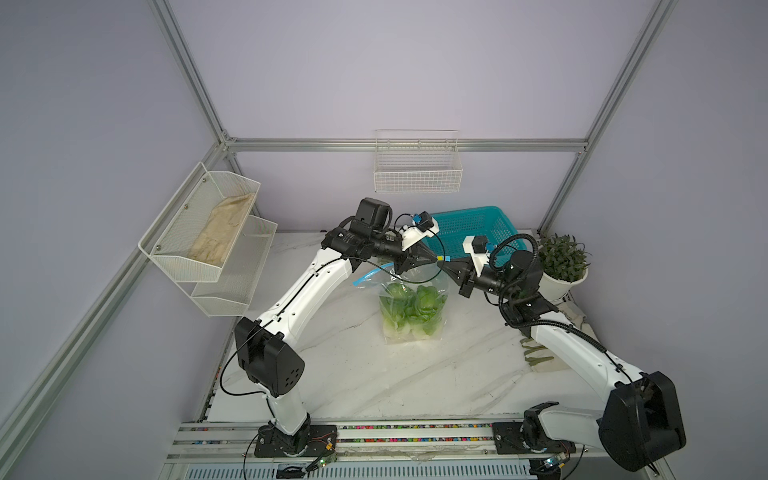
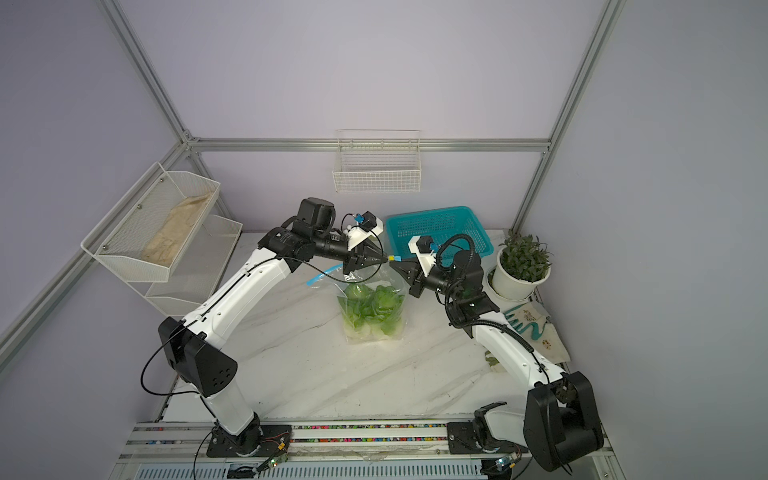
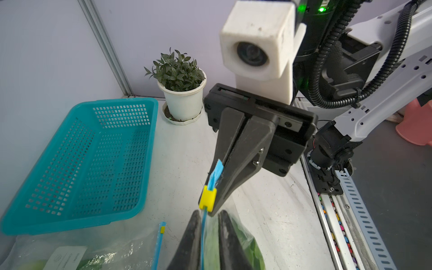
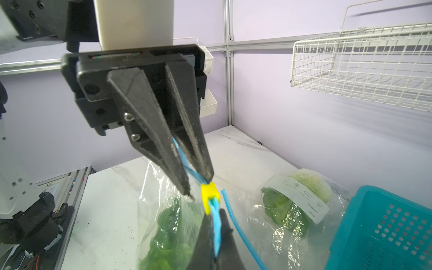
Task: Open the zip-top bag and take out the chinese cabbages
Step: Unzip the zipper on the zipper food storage bag.
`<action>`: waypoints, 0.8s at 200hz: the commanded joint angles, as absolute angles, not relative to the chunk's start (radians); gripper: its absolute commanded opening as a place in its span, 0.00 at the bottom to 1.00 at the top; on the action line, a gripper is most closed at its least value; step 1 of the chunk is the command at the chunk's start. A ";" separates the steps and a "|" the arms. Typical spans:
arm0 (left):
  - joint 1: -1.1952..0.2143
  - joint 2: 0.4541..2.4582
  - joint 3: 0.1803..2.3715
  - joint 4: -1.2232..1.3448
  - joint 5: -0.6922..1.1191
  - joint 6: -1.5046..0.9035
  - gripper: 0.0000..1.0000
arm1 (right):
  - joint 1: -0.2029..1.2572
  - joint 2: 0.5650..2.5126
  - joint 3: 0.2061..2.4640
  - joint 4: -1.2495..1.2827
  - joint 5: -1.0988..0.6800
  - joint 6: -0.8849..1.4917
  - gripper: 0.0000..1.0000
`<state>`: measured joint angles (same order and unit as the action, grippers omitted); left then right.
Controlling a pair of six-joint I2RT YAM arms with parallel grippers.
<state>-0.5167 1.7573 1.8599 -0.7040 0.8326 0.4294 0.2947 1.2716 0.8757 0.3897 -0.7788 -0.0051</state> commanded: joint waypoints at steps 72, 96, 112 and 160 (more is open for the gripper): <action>-0.521 1.798 1.940 -0.661 0.892 0.396 0.49 | 0.292 1.256 0.882 0.409 -0.864 -0.015 0.00; -0.527 1.802 1.939 -0.661 0.896 0.397 0.47 | 0.292 1.254 0.884 0.400 -0.858 -0.019 0.00; -0.532 1.806 1.942 -0.661 0.896 0.394 0.44 | 0.292 1.255 0.889 0.390 -0.856 -0.021 0.00; -0.541 1.818 1.963 -0.660 0.903 0.388 0.31 | 0.291 1.261 0.885 0.396 -0.856 -0.021 0.00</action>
<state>-0.5358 1.8156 1.8946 -0.6857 0.8818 0.4007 0.2916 1.2716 0.8757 0.3885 -0.8425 -0.0059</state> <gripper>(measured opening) 0.350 0.043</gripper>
